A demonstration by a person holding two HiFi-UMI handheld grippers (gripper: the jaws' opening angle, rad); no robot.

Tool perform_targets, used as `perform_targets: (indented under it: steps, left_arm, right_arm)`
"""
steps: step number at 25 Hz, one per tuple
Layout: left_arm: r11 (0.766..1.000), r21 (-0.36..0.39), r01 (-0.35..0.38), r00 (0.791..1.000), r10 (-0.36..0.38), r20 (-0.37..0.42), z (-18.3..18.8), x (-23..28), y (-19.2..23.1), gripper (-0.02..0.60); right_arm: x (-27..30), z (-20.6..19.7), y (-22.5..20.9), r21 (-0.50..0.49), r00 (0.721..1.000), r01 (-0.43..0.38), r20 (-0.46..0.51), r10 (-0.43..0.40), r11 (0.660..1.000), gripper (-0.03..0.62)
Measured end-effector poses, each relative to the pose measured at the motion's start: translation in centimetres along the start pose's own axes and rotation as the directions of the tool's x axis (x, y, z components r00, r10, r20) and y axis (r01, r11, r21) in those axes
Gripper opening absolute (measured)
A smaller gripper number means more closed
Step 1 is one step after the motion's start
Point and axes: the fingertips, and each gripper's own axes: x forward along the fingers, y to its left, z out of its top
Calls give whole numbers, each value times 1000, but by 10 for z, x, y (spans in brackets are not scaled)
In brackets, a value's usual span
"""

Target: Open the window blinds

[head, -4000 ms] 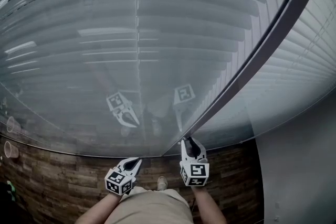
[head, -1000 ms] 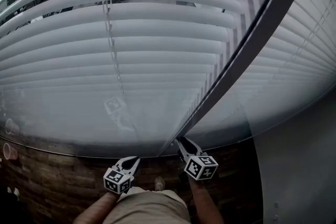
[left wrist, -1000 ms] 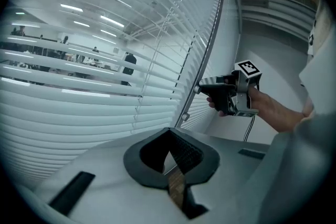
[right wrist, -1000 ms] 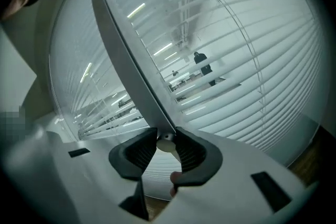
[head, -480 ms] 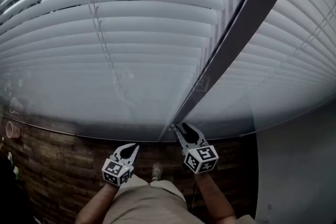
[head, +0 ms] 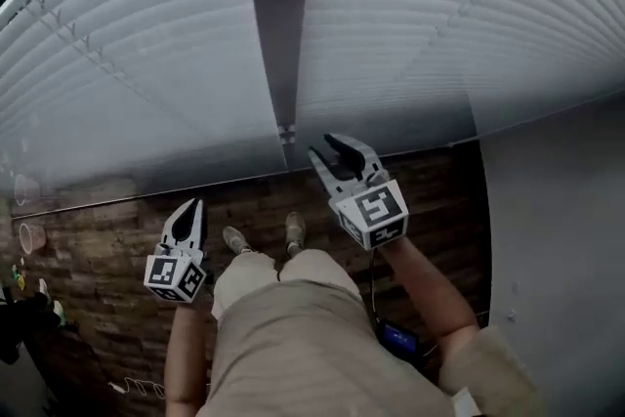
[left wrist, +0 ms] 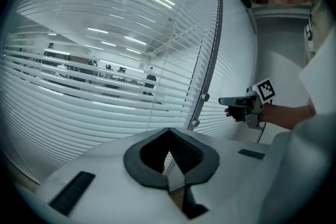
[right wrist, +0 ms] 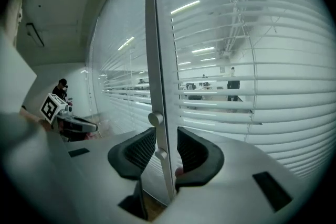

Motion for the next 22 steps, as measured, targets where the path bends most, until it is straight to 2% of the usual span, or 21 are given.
perform_targets:
  steps: [3, 5, 14, 18, 22]
  left_arm:
    - [999, 4, 33, 999, -32, -15, 27, -15, -19, 12]
    - [999, 12, 44, 999, -44, -14, 30, -15, -33, 12]
    - [999, 23, 36, 999, -35, -8, -10, -11, -41, 12]
    - [993, 60, 99, 994, -102, 37, 12, -24, -61, 12]
    - [984, 71, 162, 986, -164, 29, -12, -25, -69, 12]
  right_arm:
    - [-22, 20, -1, -24, 995, -2, -100, 0, 1000, 130]
    - [-30, 24, -5, -32, 992, -19, -128, 15, 999, 130]
    - [-25, -6, 10, 16, 993, -77, -86, 78, 997, 130]
    - [-38, 15, 21, 27, 994, -77, -77, 79, 997, 130]
    - [-49, -5, 30, 37, 996, -44, -80, 47, 998, 130]
